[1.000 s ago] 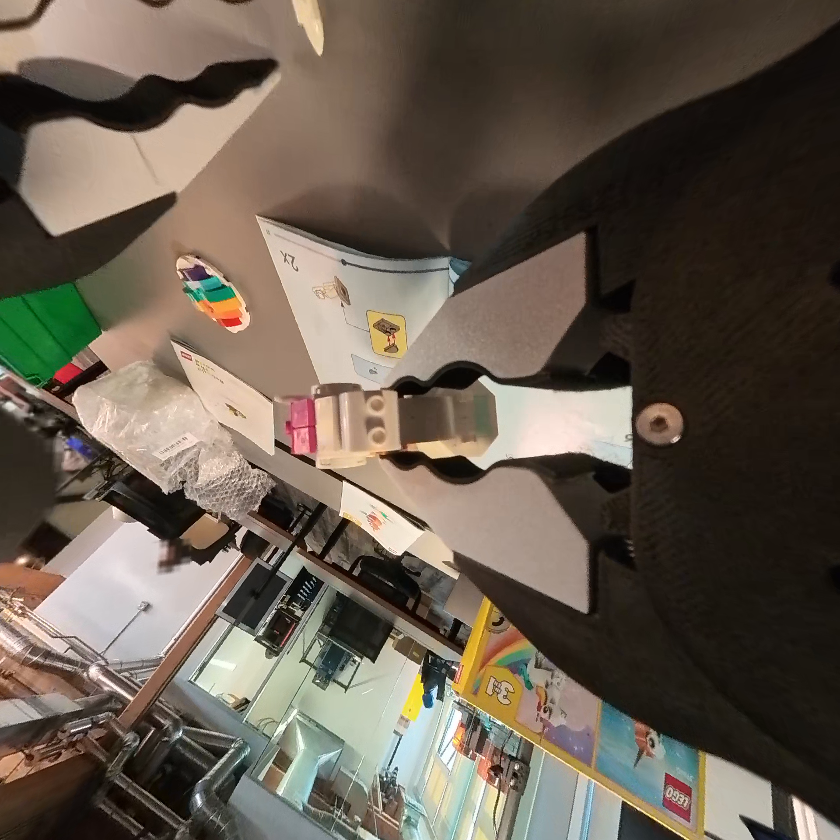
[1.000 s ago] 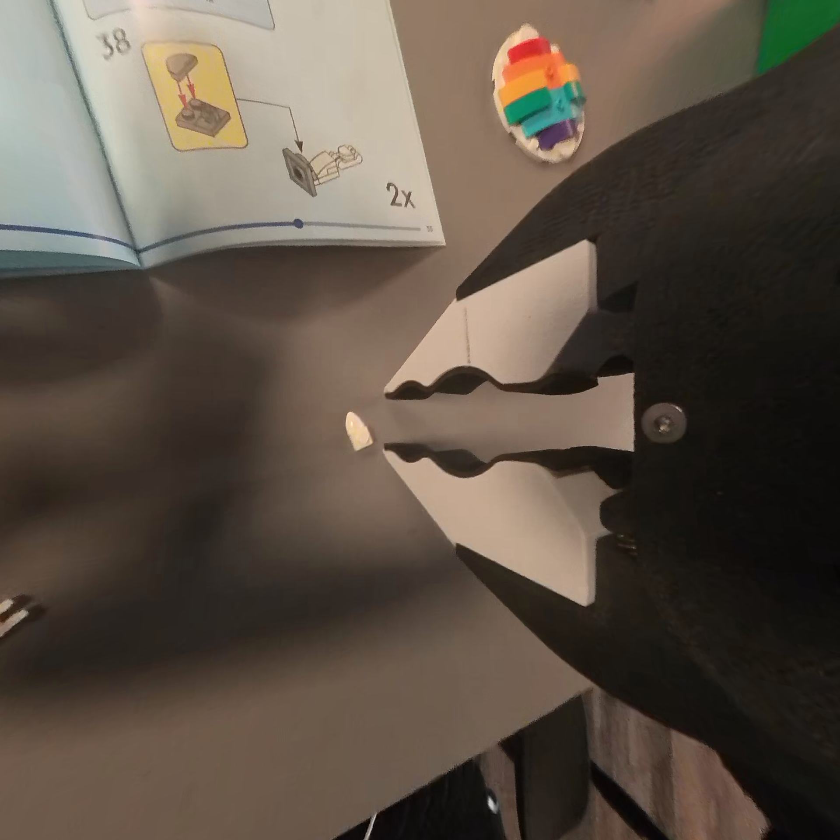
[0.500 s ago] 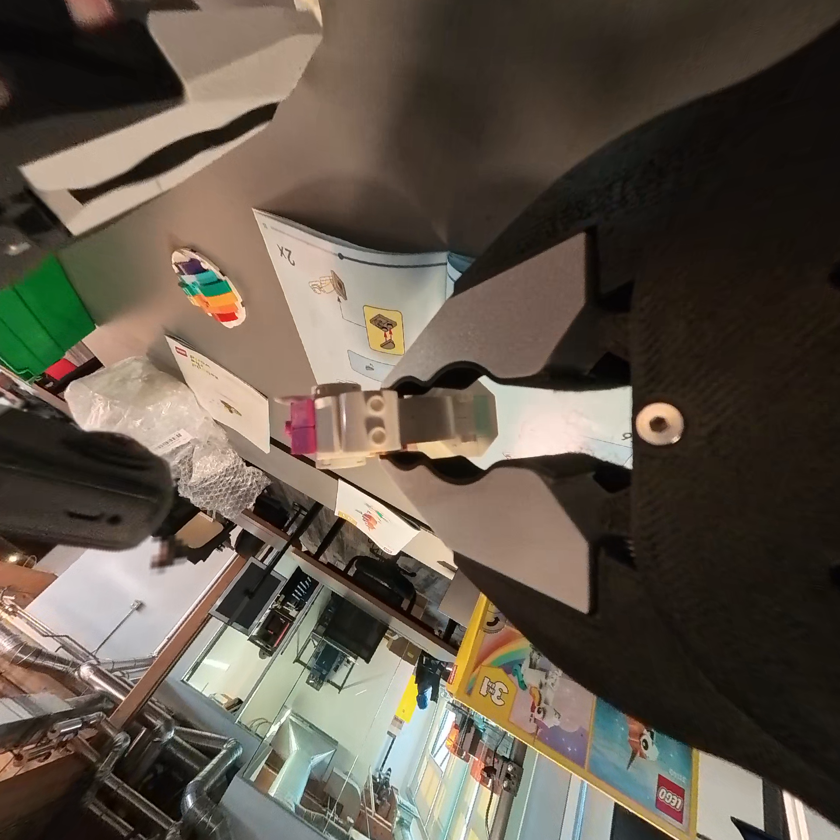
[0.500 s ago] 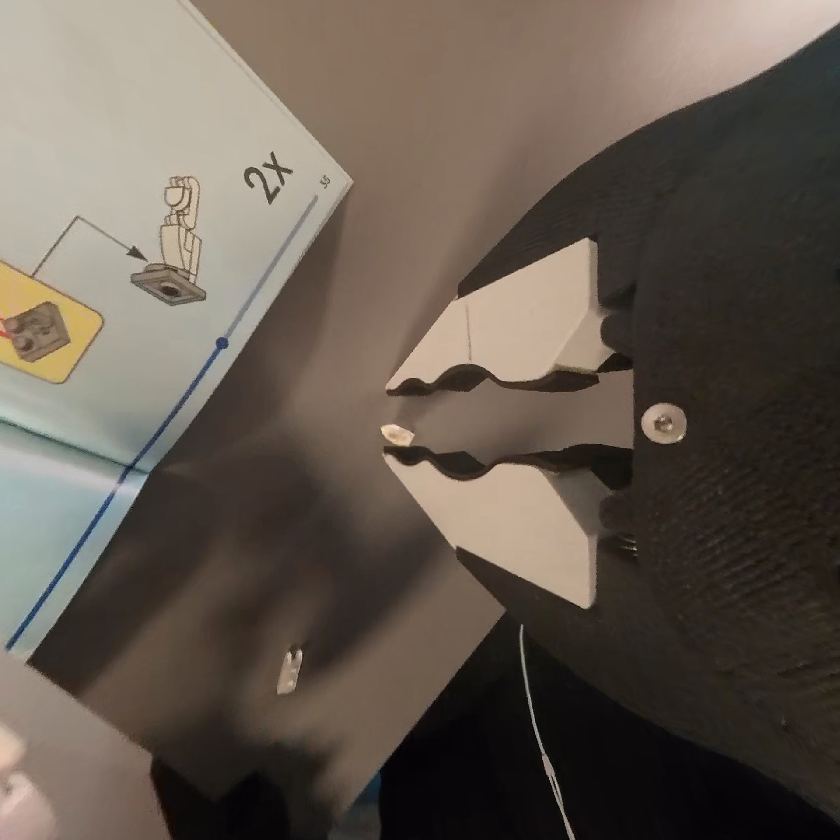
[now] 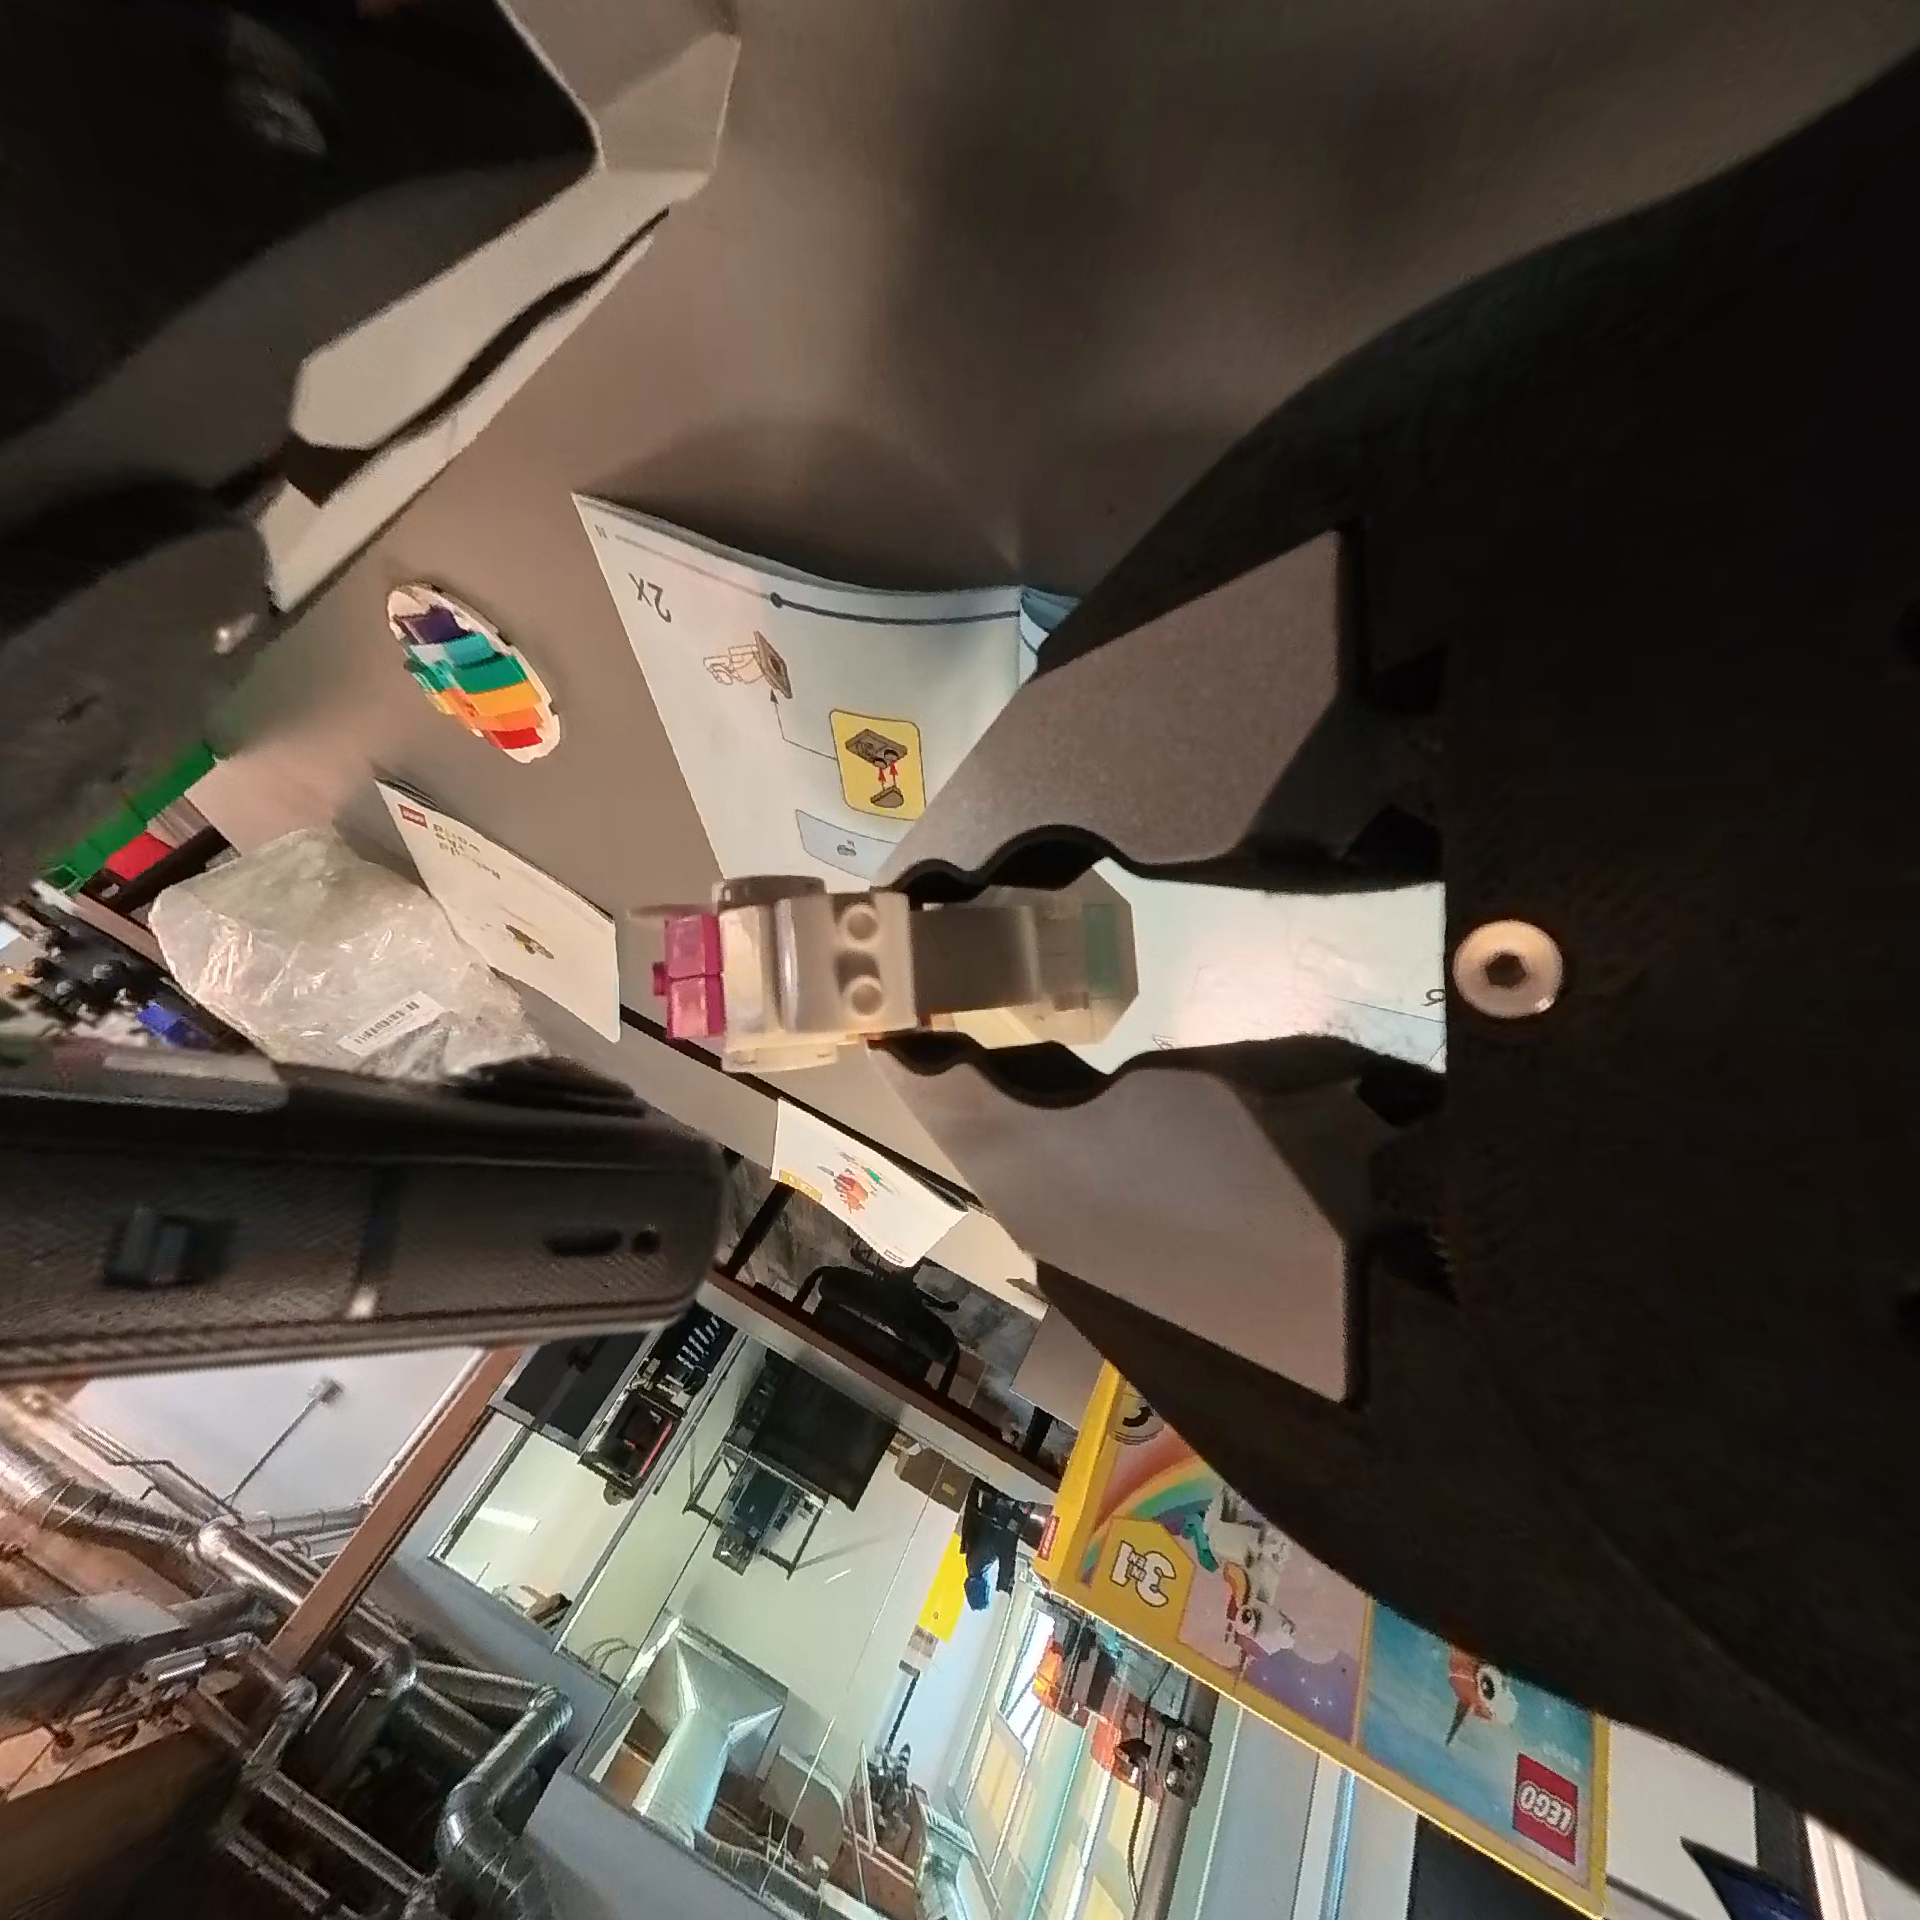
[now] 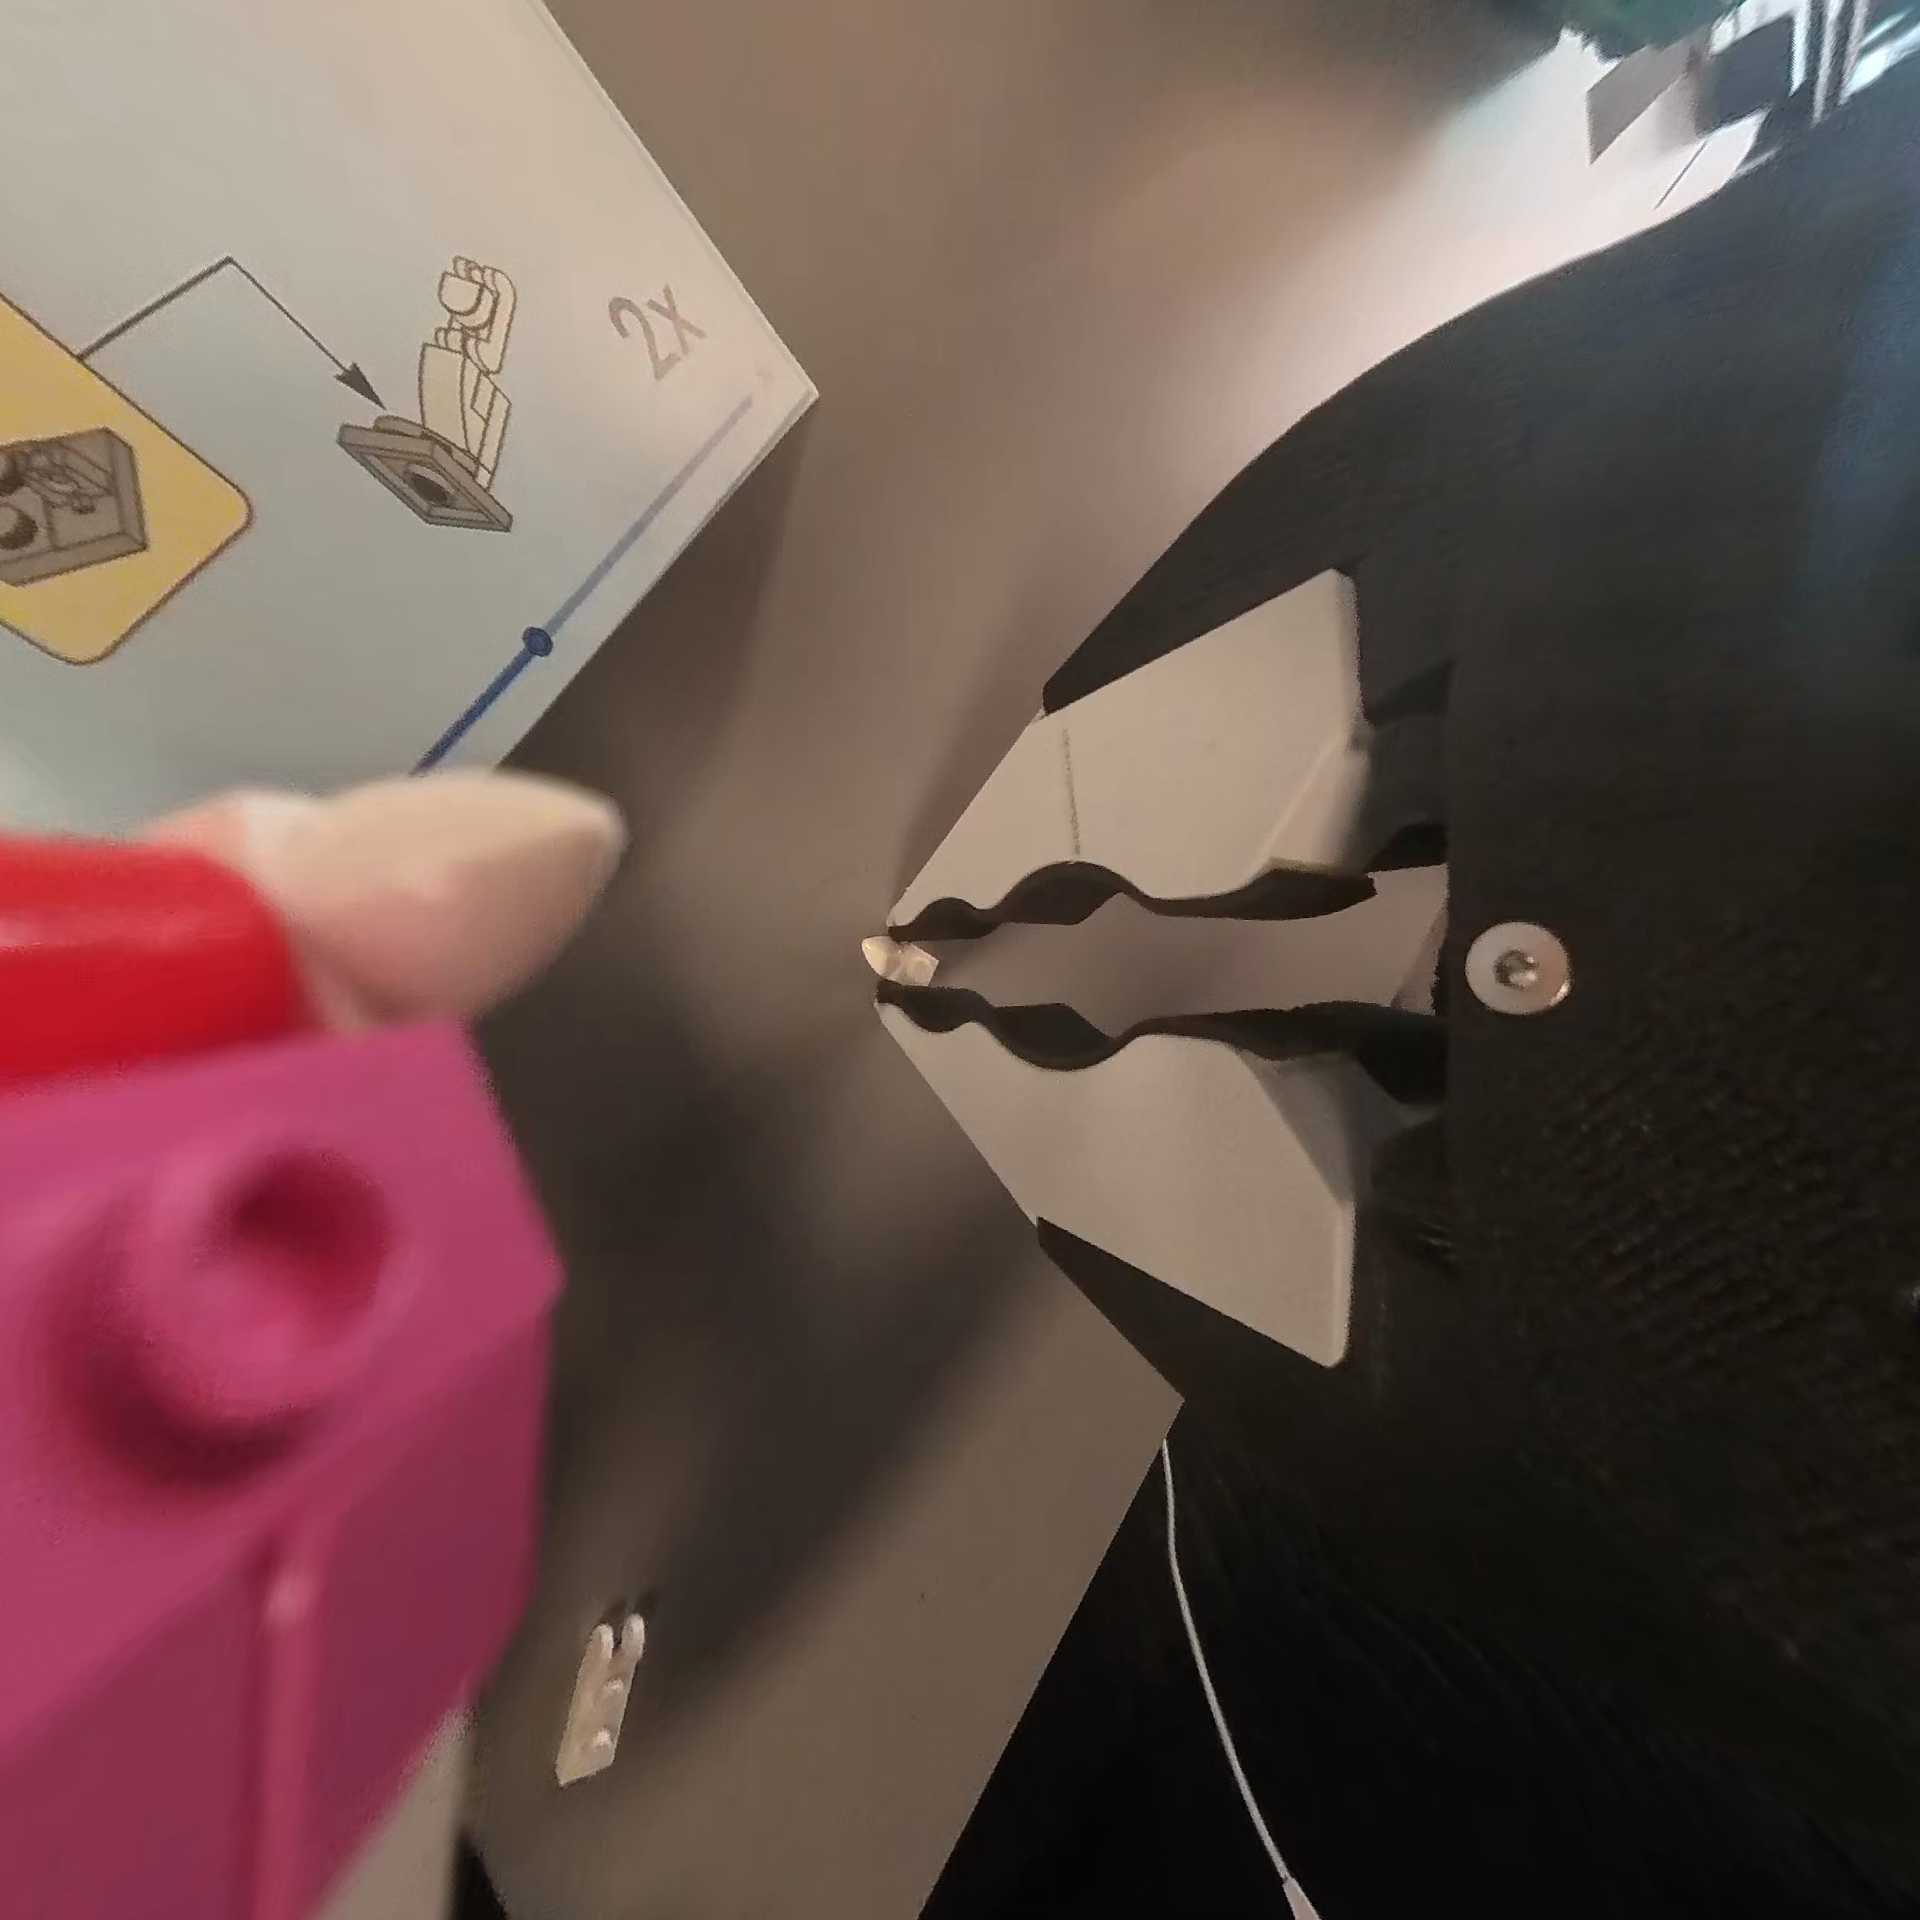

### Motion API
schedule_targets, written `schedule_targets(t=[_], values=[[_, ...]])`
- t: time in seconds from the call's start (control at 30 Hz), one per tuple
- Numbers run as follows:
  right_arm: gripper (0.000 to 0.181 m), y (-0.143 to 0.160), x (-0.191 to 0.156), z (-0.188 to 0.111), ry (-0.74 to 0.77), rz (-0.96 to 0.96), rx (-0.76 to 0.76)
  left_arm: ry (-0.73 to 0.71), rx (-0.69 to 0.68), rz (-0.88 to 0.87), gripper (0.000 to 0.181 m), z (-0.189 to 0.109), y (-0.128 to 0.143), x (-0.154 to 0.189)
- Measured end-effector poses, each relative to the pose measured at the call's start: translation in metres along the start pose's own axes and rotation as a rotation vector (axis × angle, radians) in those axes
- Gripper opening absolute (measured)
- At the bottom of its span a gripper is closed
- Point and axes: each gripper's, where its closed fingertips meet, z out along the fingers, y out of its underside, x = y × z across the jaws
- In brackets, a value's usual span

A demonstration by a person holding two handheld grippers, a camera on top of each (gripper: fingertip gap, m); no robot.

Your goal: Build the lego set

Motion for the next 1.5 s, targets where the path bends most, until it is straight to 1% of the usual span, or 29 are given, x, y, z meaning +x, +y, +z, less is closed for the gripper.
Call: schedule_targets(t=[0.03,0.13,0.2,0.3,0.37,0.47,0.53,0.6,0.67,0.73,0.8,0.9,1.07,1.13,1.27,1.37,1.5], values=[[0.006,0.000,0.000,0.000,0.011,-0.004,-0.003,0.000,-0.001,0.002,0.023,0.000,0.000,0.000],[0.005,0.000,0.000,0.000,0.038,-0.032,0.010,0.004,0.002,0.001,0.023,0.000,0.000,0.001],[0.005,-0.001,0.000,0.000,0.043,-0.057,0.056,0.003,0.008,0.002,0.023,0.000,-0.001,0.001],[0.005,-0.004,0.006,-0.005,0.052,-0.076,0.216,0.003,0.016,0.015,0.023,-0.001,-0.004,0.002],[0.005,-0.014,0.006,-0.024,0.012,-0.055,0.429,0.003,0.024,0.026,0.024,-0.002,-0.007,0.004],[0.005,-0.031,0.004,-0.079,-0.048,-0.048,0.877,0.005,0.042,0.044,0.024,-0.003,-0.015,0.008],[0.005,-0.034,-0.002,-0.118,-0.101,-0.069,1.180,0.013,0.058,0.051,0.024,-0.004,-0.020,0.013],[0.005,-0.032,-0.014,-0.147,-0.195,-0.084,1.429,0.024,0.073,0.061,0.024,-0.005,-0.025,0.018],[0.005,-0.031,-0.024,-0.162,-0.285,-0.096,1.596,0.018,0.094,0.079,0.024,-0.007,-0.032,0.020],[0.005,-0.031,-0.031,-0.167,-0.338,-0.118,1.712,-0.001,0.131,0.092,0.024,-0.011,-0.041,0.020],[0.005,-0.032,-0.037,-0.168,-0.372,-0.148,1.789,-0.029,0.165,0.106,0.024,-0.015,-0.048,0.018],[0.005,-0.031,-0.038,-0.171,-0.372,-0.185,1.889,-0.078,0.216,0.122,0.024,-0.021,-0.057,0.012],[0.005,-0.021,-0.044,-0.178,-0.467,-0.258,1.990,-0.177,0.315,0.167,0.024,-0.036,-0.072,0.002],[0.005,-0.018,-0.046,-0.178,-0.496,-0.283,1.994,-0.195,0.345,0.185,0.024,-0.040,-0.077,0.002],[0.005,-0.018,-0.047,-0.176,-0.499,-0.296,1.989,-0.210,0.370,0.210,0.024,-0.044,-0.084,0.004],[0.005,-0.018,-0.046,-0.173,-0.502,-0.296,1.990,-0.205,0.366,0.205,0.024,-0.043,-0.083,0.005],[0.005,-0.020,-0.047,-0.168,-0.470,-0.315,1.971,-0.205,0.359,0.197,0.024,-0.042,-0.081,0.004]])
